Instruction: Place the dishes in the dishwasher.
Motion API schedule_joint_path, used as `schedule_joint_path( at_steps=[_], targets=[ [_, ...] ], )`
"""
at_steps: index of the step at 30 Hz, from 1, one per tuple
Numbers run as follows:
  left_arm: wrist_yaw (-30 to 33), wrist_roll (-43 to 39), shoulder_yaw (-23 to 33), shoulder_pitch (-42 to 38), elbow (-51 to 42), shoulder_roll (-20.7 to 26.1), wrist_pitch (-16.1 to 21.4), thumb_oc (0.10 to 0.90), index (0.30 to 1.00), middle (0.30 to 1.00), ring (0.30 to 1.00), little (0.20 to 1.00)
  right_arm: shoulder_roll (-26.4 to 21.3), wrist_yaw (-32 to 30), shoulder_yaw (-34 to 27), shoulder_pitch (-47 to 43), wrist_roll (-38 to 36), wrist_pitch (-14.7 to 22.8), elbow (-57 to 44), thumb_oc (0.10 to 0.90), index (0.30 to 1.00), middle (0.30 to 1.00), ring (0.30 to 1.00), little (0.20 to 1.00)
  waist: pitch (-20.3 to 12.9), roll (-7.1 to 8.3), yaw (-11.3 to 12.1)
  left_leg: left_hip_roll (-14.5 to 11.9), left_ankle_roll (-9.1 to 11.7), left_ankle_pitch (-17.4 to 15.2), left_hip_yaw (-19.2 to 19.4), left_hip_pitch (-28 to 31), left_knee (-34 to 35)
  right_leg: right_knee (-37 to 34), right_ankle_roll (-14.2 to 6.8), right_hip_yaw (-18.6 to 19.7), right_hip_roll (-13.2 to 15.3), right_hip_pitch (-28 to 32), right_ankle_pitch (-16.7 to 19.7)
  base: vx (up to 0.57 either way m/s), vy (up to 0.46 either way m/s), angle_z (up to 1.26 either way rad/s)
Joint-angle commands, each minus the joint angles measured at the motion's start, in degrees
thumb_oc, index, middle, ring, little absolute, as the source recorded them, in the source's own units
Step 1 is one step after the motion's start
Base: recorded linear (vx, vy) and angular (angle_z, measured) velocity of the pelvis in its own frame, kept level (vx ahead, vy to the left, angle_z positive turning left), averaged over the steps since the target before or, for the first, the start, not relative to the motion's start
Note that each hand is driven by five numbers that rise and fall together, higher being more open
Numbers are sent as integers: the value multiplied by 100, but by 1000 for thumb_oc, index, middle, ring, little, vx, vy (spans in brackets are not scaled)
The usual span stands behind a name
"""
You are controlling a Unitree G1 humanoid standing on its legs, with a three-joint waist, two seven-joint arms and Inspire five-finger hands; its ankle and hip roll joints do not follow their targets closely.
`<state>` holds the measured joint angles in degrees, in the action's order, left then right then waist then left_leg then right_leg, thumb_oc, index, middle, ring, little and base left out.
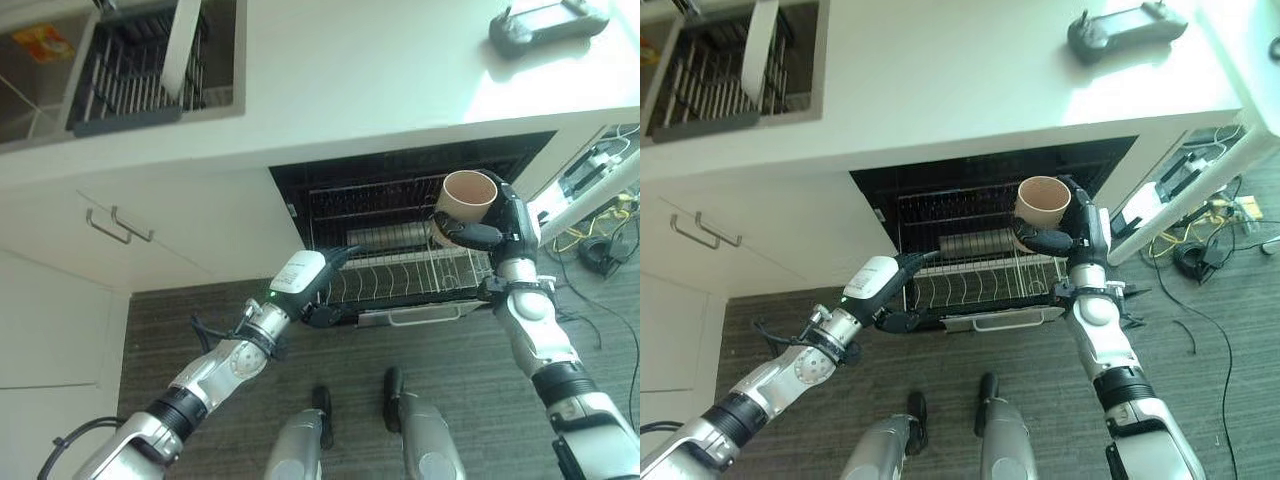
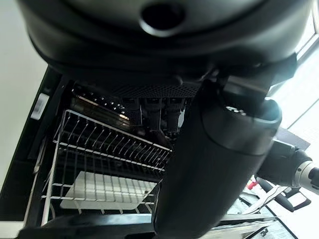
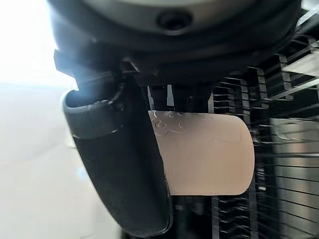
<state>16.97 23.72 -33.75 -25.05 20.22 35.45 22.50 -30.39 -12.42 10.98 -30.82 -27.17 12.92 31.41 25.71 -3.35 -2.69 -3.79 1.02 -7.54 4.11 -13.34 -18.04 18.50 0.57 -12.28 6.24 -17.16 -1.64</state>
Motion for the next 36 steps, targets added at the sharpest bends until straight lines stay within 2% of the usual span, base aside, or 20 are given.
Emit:
schedule_joint_path(
  at_steps=[1, 2, 7, 18, 22, 23, 26, 30, 35, 36],
  targets=[
    [183, -123, -7, -409, -441, 130, 319, 800, 900, 900, 900, 900, -414, 78, -181, -539, -96, 244, -181, 400, 300, 300, 300, 300, -363, 108, 67, -371, 71, 29, 167, 62, 86, -131, -627, 531, 268, 498, -442, -105, -3, 5],
    [127, -173, -90, -579, -429, 184, 308, 800, 900, 900, 900, 900, -485, 100, -189, -784, -238, 65, 175, 400, 300, 300, 300, 300, -220, 93, 90, -381, 79, 63, 181, -25, 86, -131, -629, 524, 282, 422, -408, -88, -2, 7],
    [-1, -286, -218, -839, -422, 282, 304, 800, 900, 900, 900, 900, -622, 125, -156, -1175, 8, -196, 723, 400, 300, 300, 300, 300, 12, 60, 137, -385, 86, 117, 204, -161, 86, -131, -634, 507, 312, 302, -346, -35, 3, 4],
    [-584, -672, -459, -1107, -697, 553, 275, 800, 900, 900, 900, 900, -932, -77, -42, -1992, 246, -632, 1561, 400, 300, 300, 300, 300, 316, -18, 272, -346, 77, 179, 179, -374, 86, -131, -659, 471, 359, 130, -261, -2, -2, 2],
    [-1218, -1154, -531, -1021, -856, 573, 204, 800, 900, 900, 900, 900, -970, -162, -76, -2129, 323, -769, 1777, 400, 300, 300, 300, 300, 368, -54, 307, -337, 70, 167, 197, -374, 86, -131, -671, 453, 382, 141, -260, 0, 0, 0],
    [-1569, -1334, -564, -942, -962, 570, 162, 800, 900, 900, 900, 900, -1002, -185, -92, -2180, 398, -911, 1853, 400, 300, 300, 300, 300, 388, -72, 326, -333, 65, 165, 199, -366, 86, -131, -672, 439, 391, 157, -260, 0, 0, 0],
    [-2573, -1833, -779, -704, -1360, 567, -279, 800, 900, 900, 900, 900, -1094, -266, -85, -2228, 630, -1094, 2210, 400, 300, 300, 300, 300, 408, -164, 346, -327, 54, 153, 229, -387, 86, -131, -680, 396, 427, 158, -266, 36, 3, 7],
    [-3077, -2192, -1112, -529, -1734, 736, -665, 800, 900, 900, 900, 900, -1153, -309, -36, -2245, 737, -1233, 2563, 400, 300, 300, 300, 300, 408, -300, 334, -302, 41, 148, 227, -447, 86, -131, -684, 384, 457, 121, -277, 38, 22, 15],
    [-3784, -2928, -1194, -184, -1911, 740, -1403, 800, 900, 900, 900, 900, -1155, -339, -33, -2148, 961, -1347, 2725, 400, 300, 300, 300, 300, 408, -434, 345, -268, 19, 139, 226, -466, 86, -131, -688, 381, 501, 101, -285, 12, 6, 3],
    [-3900, -2910, -1202, -130, -1925, 726, -1428, 800, 900, 900, 900, 900, -1164, -328, -30, -2151, 1014, -1364, 2753, 400, 300, 300, 300, 300, 408, -453, 345, -264, 20, 136, 230, -463, 86, -131, -687, 379, 506, 106, -293, 0, 0, 0]
  ],
)
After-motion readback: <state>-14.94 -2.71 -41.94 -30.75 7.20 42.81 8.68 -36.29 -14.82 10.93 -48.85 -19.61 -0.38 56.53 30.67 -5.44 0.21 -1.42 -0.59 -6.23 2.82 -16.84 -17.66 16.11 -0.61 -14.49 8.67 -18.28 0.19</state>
